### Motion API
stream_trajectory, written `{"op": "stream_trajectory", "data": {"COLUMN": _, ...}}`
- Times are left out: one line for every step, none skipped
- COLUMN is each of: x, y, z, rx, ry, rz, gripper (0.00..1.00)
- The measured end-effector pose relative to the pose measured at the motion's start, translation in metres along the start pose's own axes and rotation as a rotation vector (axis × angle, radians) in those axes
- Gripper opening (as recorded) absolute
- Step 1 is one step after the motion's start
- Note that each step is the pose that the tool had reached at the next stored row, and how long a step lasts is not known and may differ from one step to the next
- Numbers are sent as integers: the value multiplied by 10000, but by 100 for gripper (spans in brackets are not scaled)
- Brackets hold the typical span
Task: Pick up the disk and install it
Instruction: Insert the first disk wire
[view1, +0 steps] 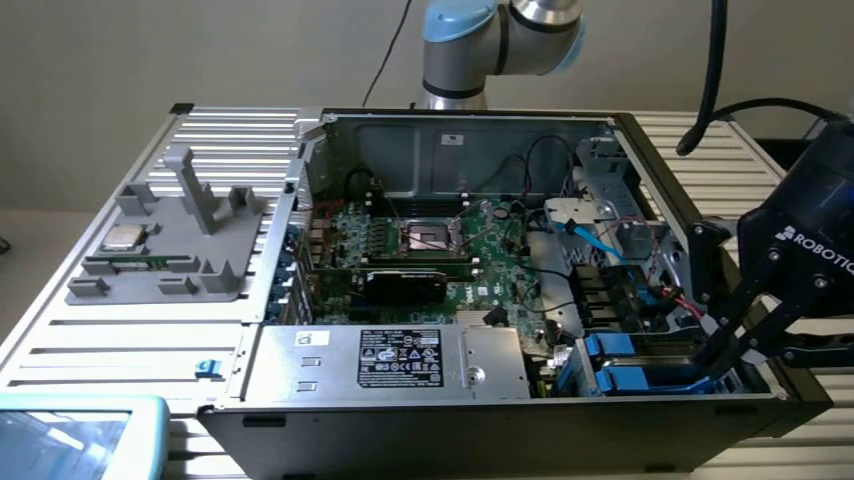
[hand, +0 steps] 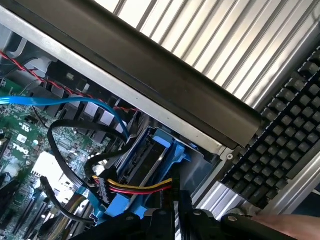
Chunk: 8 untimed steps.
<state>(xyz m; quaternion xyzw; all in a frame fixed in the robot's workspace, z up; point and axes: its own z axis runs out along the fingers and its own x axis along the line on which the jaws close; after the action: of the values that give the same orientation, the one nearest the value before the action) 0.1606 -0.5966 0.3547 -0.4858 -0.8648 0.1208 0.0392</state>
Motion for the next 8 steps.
{"op": "stream_trajectory", "data": {"x": 3, "y": 2, "z": -2, "rx": 63, "ry": -99, "rz": 22, "gripper": 16}}
{"op": "stream_trajectory", "data": {"x": 8, "y": 4, "z": -4, "rx": 106, "ry": -169, "rz": 38, "gripper": 16}}
{"op": "stream_trajectory", "data": {"x": 12, "y": 7, "z": -5, "rx": 125, "ry": -199, "rz": 45, "gripper": 16}}
{"op": "stream_trajectory", "data": {"x": 12, "y": 6, "z": -5, "rx": 127, "ry": -201, "rz": 46, "gripper": 16}}
{"op": "stream_trajectory", "data": {"x": 12, "y": 7, "z": -5, "rx": 127, "ry": -200, "rz": 45, "gripper": 16}}
{"op": "stream_trajectory", "data": {"x": 12, "y": 7, "z": -5, "rx": 127, "ry": -200, "rz": 45, "gripper": 16}}
{"op": "stream_trajectory", "data": {"x": 12, "y": 7, "z": -5, "rx": 128, "ry": -204, "rz": 46, "gripper": 16}}
{"op": "stream_trajectory", "data": {"x": 15, "y": 8, "z": -5, "rx": 133, "ry": -211, "rz": 48, "gripper": 16}}
